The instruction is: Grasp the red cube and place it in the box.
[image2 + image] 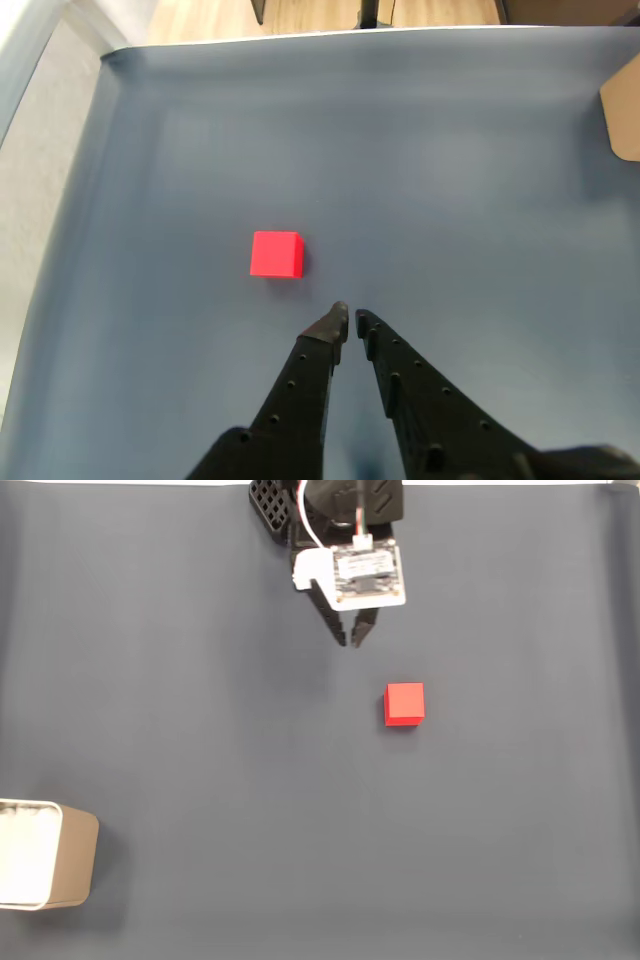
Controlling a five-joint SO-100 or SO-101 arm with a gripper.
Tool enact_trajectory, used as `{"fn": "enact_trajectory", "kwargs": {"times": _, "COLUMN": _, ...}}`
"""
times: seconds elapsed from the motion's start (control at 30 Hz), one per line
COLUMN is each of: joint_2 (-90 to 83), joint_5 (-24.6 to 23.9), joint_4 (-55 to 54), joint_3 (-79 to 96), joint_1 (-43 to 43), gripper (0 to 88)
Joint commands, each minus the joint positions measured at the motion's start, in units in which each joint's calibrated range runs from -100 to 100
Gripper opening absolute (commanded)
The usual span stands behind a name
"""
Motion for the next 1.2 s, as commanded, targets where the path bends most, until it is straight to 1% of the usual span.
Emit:
{"fn": "enact_trajectory", "kwargs": {"times": 0.0, "joint_2": 2.09, "joint_5": -1.17, "joint_4": 1.23, "joint_3": -4.91, "joint_1": -3.29, "gripper": 2.4}}
{"fn": "enact_trajectory", "kwargs": {"times": 0.43, "joint_2": 15.44, "joint_5": -5.32, "joint_4": 1.48, "joint_3": -12.76, "joint_1": -11.74, "gripper": 9.2}}
{"fn": "enact_trajectory", "kwargs": {"times": 0.57, "joint_2": 18.9, "joint_5": -6.15, "joint_4": 1.15, "joint_3": -14.86, "joint_1": -12.17, "gripper": 14.8}}
{"fn": "enact_trajectory", "kwargs": {"times": 0.83, "joint_2": 22.63, "joint_5": -5.27, "joint_4": -1.55, "joint_3": -15.31, "joint_1": -10.54, "gripper": 25.8}}
{"fn": "enact_trajectory", "kwargs": {"times": 1.17, "joint_2": 28.35, "joint_5": -2.05, "joint_4": -7.86, "joint_3": -15.22, "joint_1": -6.21, "gripper": 32.2}}
